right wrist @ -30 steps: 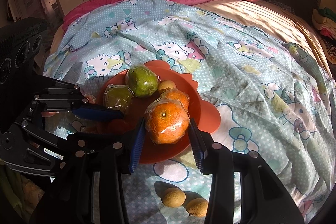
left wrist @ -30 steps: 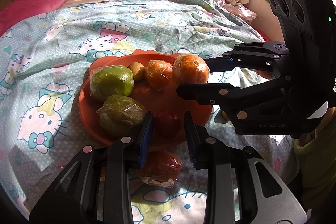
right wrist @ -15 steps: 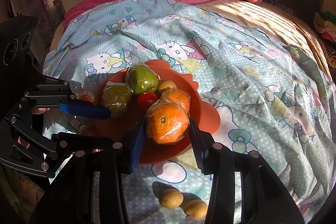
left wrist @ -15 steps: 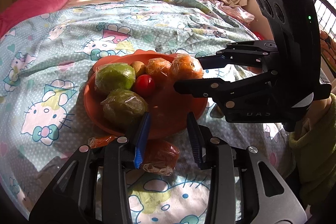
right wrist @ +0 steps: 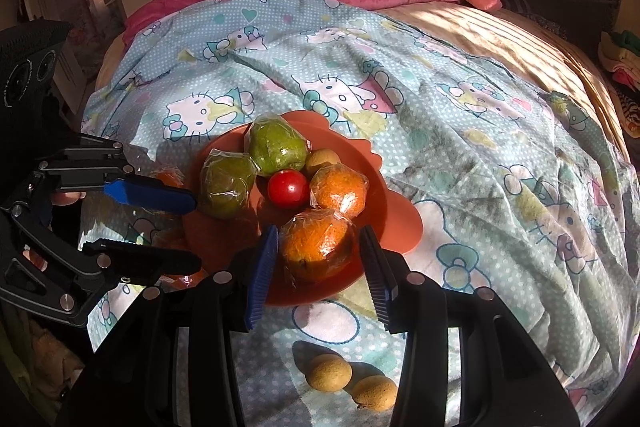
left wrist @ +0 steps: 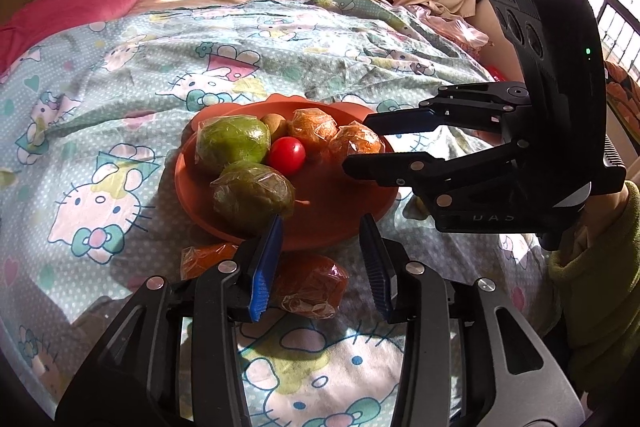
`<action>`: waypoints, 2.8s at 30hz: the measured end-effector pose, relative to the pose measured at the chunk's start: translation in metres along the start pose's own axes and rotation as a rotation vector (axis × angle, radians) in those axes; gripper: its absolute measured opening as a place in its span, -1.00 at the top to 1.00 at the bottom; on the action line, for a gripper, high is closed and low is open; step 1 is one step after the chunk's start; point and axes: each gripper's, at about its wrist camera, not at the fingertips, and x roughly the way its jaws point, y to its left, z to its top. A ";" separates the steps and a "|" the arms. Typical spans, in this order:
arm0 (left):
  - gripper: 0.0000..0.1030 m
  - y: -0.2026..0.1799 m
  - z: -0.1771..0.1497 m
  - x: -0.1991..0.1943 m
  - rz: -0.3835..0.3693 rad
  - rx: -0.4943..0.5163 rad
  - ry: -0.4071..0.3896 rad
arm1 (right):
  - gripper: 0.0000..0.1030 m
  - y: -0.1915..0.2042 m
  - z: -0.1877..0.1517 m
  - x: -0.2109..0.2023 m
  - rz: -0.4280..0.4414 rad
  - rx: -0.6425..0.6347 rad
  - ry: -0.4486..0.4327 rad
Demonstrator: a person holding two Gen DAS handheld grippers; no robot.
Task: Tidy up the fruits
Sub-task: 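Release the tomato onto the plate with the left tool while the right tool releases its orange, then withdraw both open tools away from the plate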
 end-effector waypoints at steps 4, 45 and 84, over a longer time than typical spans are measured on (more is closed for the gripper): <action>0.32 0.002 -0.001 -0.005 0.006 -0.008 -0.009 | 0.16 0.000 -0.001 -0.003 -0.003 0.003 -0.007; -0.52 0.008 0.007 -0.043 0.083 -0.082 -0.094 | -0.62 -0.009 -0.002 -0.080 -0.062 0.116 -0.212; -0.81 -0.006 0.002 -0.059 0.076 -0.084 -0.119 | -0.84 0.010 -0.020 -0.110 -0.163 0.110 -0.257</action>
